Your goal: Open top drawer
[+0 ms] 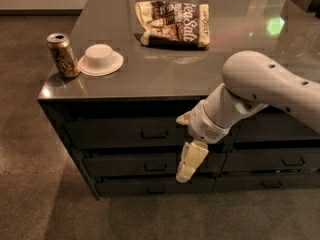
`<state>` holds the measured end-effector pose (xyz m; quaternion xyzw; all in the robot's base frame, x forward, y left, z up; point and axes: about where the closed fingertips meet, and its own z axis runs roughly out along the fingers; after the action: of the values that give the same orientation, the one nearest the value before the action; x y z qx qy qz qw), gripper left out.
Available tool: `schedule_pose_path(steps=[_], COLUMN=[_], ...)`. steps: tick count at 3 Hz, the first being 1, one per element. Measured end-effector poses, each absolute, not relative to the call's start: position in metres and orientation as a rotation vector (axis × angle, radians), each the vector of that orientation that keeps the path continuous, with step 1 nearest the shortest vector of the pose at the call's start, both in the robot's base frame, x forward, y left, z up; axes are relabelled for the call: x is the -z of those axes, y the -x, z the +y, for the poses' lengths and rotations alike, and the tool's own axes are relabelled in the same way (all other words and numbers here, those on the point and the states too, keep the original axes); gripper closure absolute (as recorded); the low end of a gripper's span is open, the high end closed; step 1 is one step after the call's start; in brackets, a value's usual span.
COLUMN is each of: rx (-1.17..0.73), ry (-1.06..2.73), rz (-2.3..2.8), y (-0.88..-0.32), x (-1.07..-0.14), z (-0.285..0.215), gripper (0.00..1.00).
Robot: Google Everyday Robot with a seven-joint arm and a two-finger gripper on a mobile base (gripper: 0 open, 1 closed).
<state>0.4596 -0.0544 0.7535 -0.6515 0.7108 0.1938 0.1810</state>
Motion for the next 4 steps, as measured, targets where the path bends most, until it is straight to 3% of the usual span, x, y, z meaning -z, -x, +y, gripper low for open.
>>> schedule_pose_path(steps=[4], rx=[-0.653], ry=[1.859], rz=[1.86], y=[-0.483], x=[-0.686], z=[-0.022], gripper=[0.0])
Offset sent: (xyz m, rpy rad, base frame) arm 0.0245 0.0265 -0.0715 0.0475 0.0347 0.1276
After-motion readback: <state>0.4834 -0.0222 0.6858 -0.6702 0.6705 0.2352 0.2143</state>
